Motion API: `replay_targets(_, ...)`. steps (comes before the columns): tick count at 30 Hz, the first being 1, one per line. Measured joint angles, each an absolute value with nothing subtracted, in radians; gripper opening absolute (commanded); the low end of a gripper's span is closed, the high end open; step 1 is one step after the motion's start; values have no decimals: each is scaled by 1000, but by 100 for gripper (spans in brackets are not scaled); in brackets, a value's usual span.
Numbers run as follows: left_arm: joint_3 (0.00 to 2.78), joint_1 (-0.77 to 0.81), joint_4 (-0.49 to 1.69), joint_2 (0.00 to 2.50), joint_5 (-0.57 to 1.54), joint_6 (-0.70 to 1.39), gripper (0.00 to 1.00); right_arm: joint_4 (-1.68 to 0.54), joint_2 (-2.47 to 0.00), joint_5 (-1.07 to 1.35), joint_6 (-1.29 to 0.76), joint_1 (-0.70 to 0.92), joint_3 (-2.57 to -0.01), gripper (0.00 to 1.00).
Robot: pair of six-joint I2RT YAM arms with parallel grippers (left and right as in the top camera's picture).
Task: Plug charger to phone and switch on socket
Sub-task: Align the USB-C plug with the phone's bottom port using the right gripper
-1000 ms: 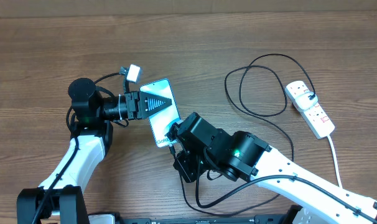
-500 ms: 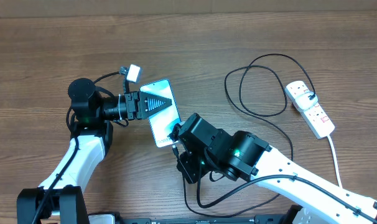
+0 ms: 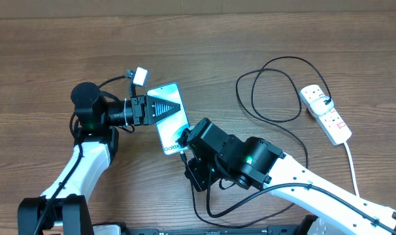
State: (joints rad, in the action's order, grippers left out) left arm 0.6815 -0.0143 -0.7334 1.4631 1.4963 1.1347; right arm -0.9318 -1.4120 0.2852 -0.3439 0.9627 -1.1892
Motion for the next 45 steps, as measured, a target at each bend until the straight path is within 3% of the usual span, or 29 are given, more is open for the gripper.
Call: replay_targets(45,682,-15,-734,1463,1507,1069,4,-917,-1412,311,-348,963,-1189,4)
